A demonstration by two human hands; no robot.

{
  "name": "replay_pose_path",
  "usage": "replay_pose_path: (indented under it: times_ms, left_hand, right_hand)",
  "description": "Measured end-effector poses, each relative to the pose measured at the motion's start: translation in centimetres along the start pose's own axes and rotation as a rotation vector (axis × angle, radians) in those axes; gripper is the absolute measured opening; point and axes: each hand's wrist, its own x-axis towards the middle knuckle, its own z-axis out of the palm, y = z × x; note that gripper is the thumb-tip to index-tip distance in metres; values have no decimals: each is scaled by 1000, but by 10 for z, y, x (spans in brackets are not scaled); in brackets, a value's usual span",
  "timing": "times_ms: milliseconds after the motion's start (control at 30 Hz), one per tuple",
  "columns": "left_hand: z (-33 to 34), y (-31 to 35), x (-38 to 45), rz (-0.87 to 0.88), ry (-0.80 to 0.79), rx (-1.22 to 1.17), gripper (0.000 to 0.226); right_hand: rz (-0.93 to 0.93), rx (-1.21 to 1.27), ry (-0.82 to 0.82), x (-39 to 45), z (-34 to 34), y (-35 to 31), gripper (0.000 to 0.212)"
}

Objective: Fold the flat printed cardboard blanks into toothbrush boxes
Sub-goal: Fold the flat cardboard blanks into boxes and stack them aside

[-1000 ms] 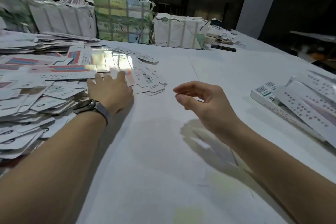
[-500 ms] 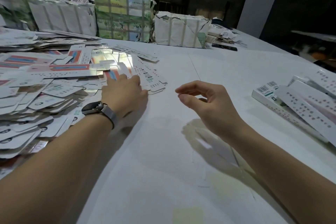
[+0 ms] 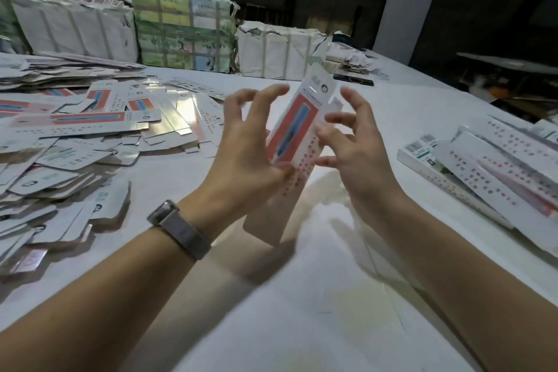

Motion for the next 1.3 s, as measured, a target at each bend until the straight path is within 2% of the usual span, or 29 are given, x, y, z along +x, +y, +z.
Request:
replay_pose_path:
  times_ms: [100, 167, 233, 267, 367, 433, 567, 633, 700, 767, 833, 900, 967, 1033, 1100, 1200, 1233, 1300]
  left_hand:
    - [-3, 10, 0, -168, -110, -347, 109]
    - [-8, 12, -1, -263, -207, -506, 95]
    - [-9, 13, -3, -295, -301, -629, 73]
    - [-9, 14, -4, -297, -348, -666, 69]
    - [-9, 15, -9, -330, -471, -781, 81]
    - [-10, 16, -12, -390, -529, -960, 88]
    - [-4, 23, -2, -394, -563, -1148, 88]
    - [-4, 20, 6, -431, -638, -1145, 101]
    - [-6, 16, 7, -492, -702, -1061, 82]
    - [-7, 12, 1, -505, -691, -1046, 69]
    - [-3, 12, -4, -430, -626, -1009, 56]
    - [-2, 15, -9, -342, -510, -825, 50]
    - [-2, 19, -11, -262, -363, -580, 63]
    - [-1, 21, -12, -189, -260, -448, 79]
    - [1, 24, -13, -162, -216, -452, 82]
    - [0, 27, -15, -255, -297, -572, 95]
    - [-2, 28, -15, -297, -333, -640, 91]
    - [-6, 28, -15, -302, -379, -756, 58]
  right_hand:
    - [-29, -64, 76, 4, -7, -2, 52]
    - [-49, -109, 137, 7, -12, -3, 53]
    - [-39, -119, 153, 10, -14, -3, 52]
    - [-32, -127, 148, 10, -14, -2, 52]
    - [-49, -156, 154, 9, -12, -1, 54]
    - [-63, -165, 158, 8, -12, -2, 55]
    - [-39, -80, 70, 5, -11, -5, 50]
    - [-43, -20, 45, 5, -12, -7, 39]
    - [-52, -5, 57, 6, -14, -7, 35]
    - [-43, -29, 89, 7, -15, -7, 43]
    - [-31, -71, 143, 8, -17, -7, 53]
    - [-26, -63, 193, 10, -19, -11, 57]
    - [-20, 3, 174, 10, -21, -17, 63]
    - [-30, 91, 92, 8, -20, -19, 63]
    - [-55, 175, 27, 5, -17, -19, 63]
    - [-50, 244, 15, 2, -17, -16, 69]
    - [-50, 264, 5, 2, -17, -16, 69]
    - [-79, 223, -18, 2, -17, -16, 62]
